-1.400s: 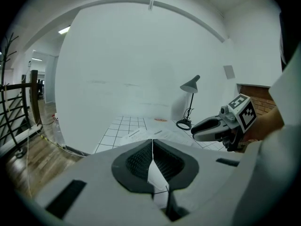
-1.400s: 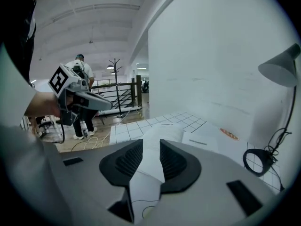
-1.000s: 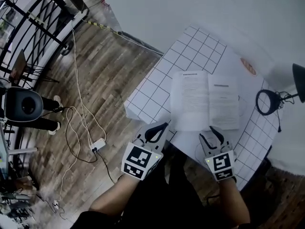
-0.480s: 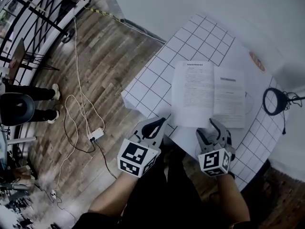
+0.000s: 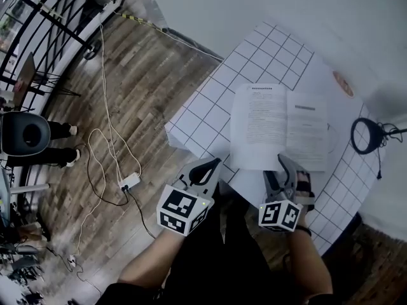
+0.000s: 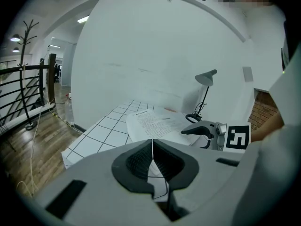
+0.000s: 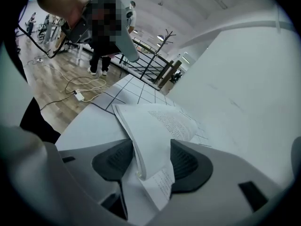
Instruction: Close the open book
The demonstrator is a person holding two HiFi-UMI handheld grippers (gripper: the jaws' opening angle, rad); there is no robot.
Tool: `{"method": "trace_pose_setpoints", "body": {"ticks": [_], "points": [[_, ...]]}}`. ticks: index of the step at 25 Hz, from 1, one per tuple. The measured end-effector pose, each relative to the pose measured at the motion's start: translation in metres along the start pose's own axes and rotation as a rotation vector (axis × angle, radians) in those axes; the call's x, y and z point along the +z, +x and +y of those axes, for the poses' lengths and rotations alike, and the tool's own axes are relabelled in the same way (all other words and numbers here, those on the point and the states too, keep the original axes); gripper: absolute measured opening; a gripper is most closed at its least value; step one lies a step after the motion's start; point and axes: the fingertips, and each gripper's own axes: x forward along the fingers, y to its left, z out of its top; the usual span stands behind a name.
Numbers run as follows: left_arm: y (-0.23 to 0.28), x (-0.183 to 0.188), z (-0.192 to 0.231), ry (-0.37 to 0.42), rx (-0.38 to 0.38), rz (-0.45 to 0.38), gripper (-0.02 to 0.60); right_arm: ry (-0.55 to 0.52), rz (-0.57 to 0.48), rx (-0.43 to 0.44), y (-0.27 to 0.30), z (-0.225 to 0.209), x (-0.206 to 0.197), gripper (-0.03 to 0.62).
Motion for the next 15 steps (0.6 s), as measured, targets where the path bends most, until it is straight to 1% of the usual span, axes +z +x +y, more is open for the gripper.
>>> {"method": "trace_pose_setpoints", "body": {"ticks": [1, 3, 5, 11, 15], "points": [[0.0, 0.001, 0.0, 0.0, -0.002, -0.002, 0.011, -0.009, -0.003, -0.002, -0.001, 0.0, 0.001, 0.244], [-0.001, 0.003, -0.001, 0.0, -0.006, -0.001, 0.011, -0.014, -0.012, 0.002, -0.004, 0.002, 0.001, 0.202], [-0.001, 0.003, -0.002, 0.0, -0.011, 0.002, 0.011, 0.006, -0.025, 0.0, -0.006, 0.001, 0.0, 0.172], [0.003, 0.004, -0.009, 0.012, -0.029, 0.019, 0.011, 0.099, -0.047, -0.016, -0.017, -0.009, -0.007, 0.123], [0.008, 0.01, -0.019, 0.028, -0.048, 0.023, 0.011, 0.209, -0.05, -0.033, -0.025, -0.018, -0.022, 0.103]]}}
